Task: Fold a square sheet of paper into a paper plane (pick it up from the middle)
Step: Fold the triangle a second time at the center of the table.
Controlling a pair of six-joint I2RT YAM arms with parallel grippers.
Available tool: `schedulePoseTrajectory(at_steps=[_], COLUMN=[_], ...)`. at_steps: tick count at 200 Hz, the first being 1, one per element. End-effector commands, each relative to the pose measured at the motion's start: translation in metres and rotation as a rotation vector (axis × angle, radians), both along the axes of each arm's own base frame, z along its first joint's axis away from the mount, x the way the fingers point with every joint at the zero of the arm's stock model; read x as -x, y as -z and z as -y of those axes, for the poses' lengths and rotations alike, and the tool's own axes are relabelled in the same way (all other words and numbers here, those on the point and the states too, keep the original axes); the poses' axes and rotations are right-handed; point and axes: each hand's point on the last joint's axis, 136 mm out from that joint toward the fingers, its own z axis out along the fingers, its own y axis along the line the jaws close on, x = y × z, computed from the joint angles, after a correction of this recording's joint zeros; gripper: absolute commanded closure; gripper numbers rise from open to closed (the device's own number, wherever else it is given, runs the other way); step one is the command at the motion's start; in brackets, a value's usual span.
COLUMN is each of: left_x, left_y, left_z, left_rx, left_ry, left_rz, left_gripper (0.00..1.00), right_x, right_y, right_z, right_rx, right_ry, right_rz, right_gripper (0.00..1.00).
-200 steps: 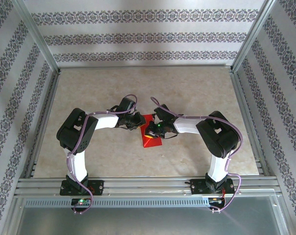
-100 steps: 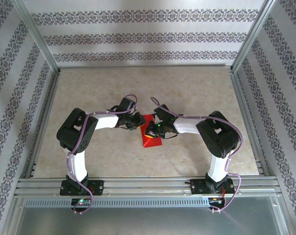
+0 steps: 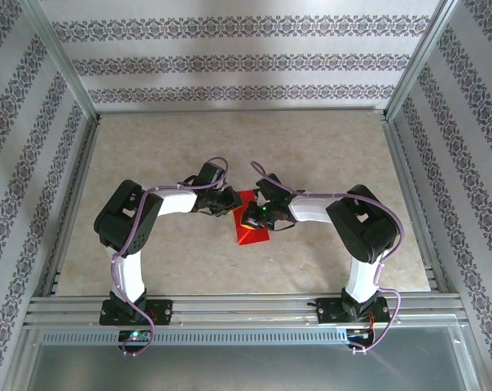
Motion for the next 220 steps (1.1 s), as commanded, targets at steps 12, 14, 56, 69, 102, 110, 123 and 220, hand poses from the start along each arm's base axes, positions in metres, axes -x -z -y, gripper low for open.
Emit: schedulePoseTrajectory(at_steps=[12,14,56,69,102,110,123,220], left_x=[0.015,0.015,0.003,-0.002,-0.012,-0.012,-0.012,-0.003], left_y=[0.027,0.026,-0.001,-0.011,-0.032,-0.035,-0.038,-0.049], left_z=[-0.017,-0.016,-0.019,-0.025,-0.043,-0.048,-0.055,-0.091], left_rx=[-0.078,-0.077,-0.054,-0.049,-0.047,-0.052,-0.063,-0.082], left_ry=[-0.025,-0.024,-0.042,-0.062,-0.114,-0.122,-0.136,-0.223], left_rz=[-0.085,-0.084,-0.04,-0.021,0.023,0.03,0.034,0.047], left_gripper=[0.82,0.82,0.81,0.8,0.8,0.8,0.8,0.79], right_x=[0.01,0.011,0.013,0.014,0.013,0.013,0.012,0.011], right_y=[0.01,0.011,0.016,0.017,0.018,0.017,0.016,0.014], right_z=[0.007,0.007,0.008,0.008,0.005,0.004,0.005,0.002], right_rx=[0.043,0.044,0.058,0.06,0.051,0.046,0.043,0.017], right_ry=[0.002,0.003,0.0,-0.002,-0.008,-0.009,-0.009,-0.016], right_rz=[-0.036,-0.038,-0.053,-0.056,-0.06,-0.059,-0.055,-0.05], right_gripper=[0.96,0.96,0.94,0.93,0.87,0.84,0.79,0.5])
